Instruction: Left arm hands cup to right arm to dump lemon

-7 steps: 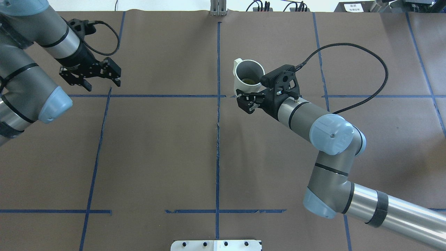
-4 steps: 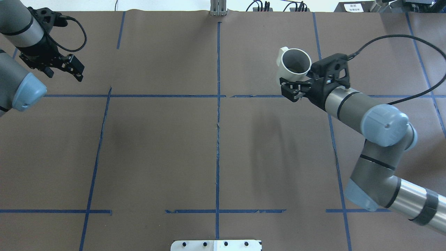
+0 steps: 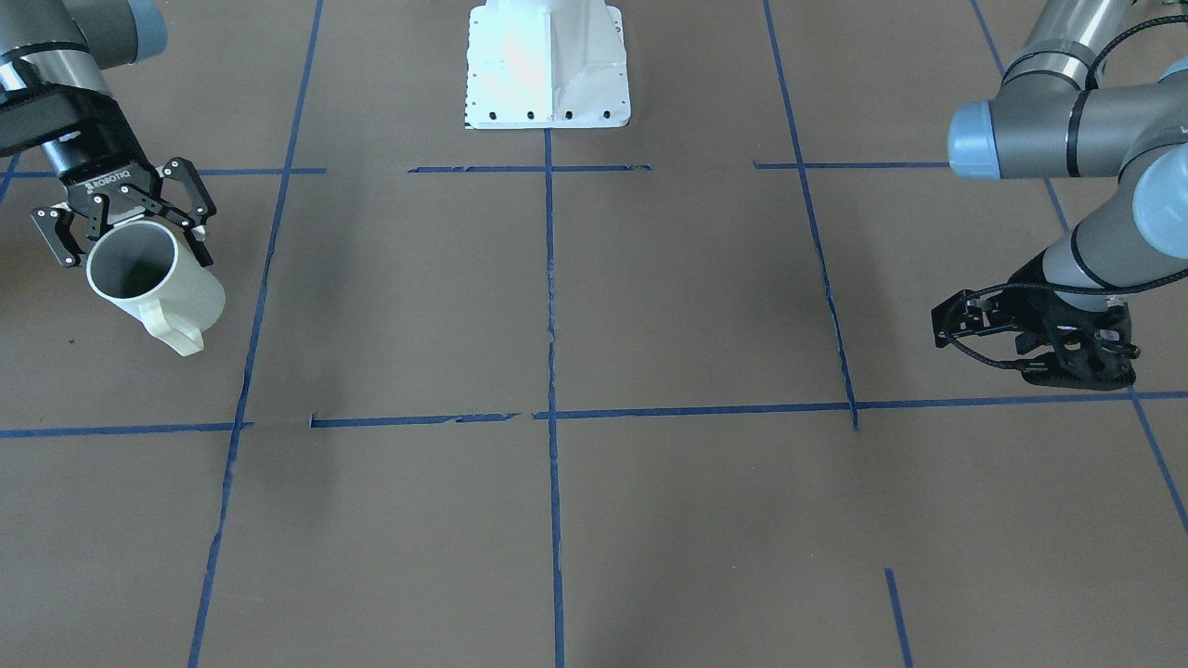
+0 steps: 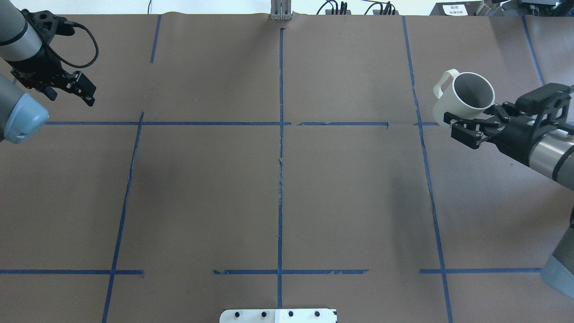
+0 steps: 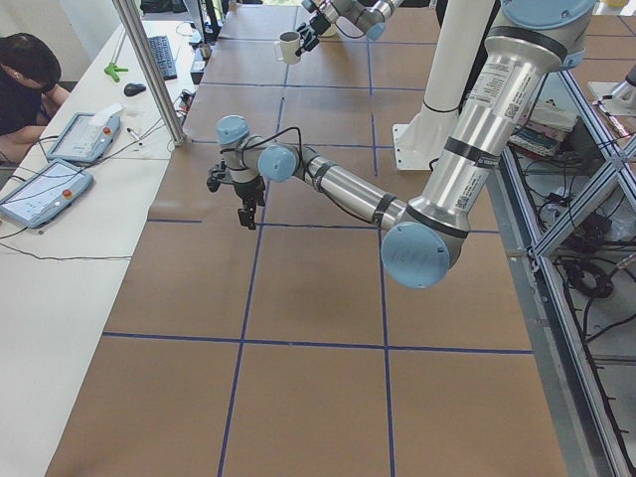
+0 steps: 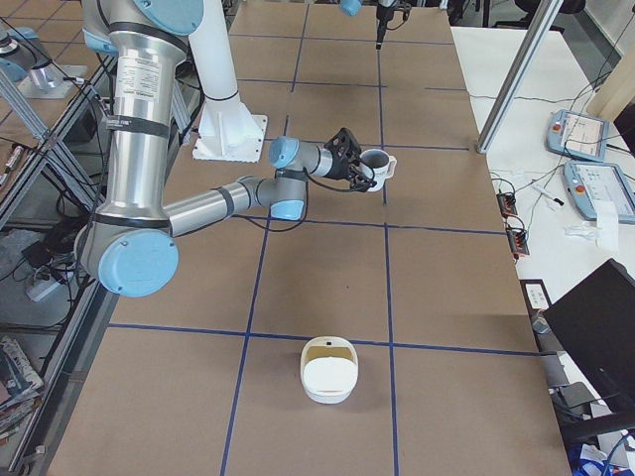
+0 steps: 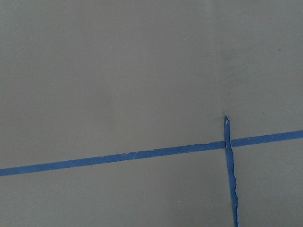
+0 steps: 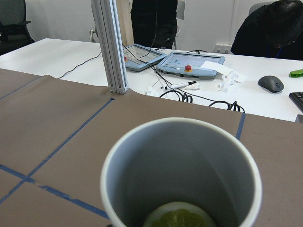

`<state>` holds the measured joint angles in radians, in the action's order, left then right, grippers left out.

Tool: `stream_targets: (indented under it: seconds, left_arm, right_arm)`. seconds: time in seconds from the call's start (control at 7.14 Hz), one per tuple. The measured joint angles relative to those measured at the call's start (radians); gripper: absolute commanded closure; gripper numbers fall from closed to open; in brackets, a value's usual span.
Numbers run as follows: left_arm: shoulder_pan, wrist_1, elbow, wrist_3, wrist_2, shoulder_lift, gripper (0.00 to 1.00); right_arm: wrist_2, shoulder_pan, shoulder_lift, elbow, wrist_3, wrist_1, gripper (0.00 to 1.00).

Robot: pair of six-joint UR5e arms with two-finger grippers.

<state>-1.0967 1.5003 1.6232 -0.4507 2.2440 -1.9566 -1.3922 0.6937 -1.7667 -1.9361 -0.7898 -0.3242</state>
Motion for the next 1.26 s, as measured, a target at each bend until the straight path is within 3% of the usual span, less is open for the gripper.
stream_targets:
  seconds: [0.28,0.42,0.7,0.84,1.26]
  left_arm:
    - [0.001,0.0,0.0,-0.001,0.0,0.001,0.0]
    - [0.001,0.0,0.001,-0.001,0.0,0.0,0.0]
    - [0.001,0.0,0.005,-0.002,0.0,-0.001,0.0]
    - [0.001,0.0,0.006,-0.002,0.0,-0.001,0.0]
    - [0.003,0.0,0.009,-0.022,0.0,-0.004,0.0]
  right_arm:
    - [-0.049,0.053,-0.114,0.027,-0.028,0.153,0.95]
    - [-0.156,0.144,-0.14,0.088,-0.03,0.236,0.95]
    - [-0.466,0.403,-0.122,0.282,-0.026,0.392,0.95]
    - [-0.563,0.485,-0.113,0.383,-0.032,0.48,0.95]
    - [-0.623,0.545,-0.11,0.642,-0.256,0.831,0.96]
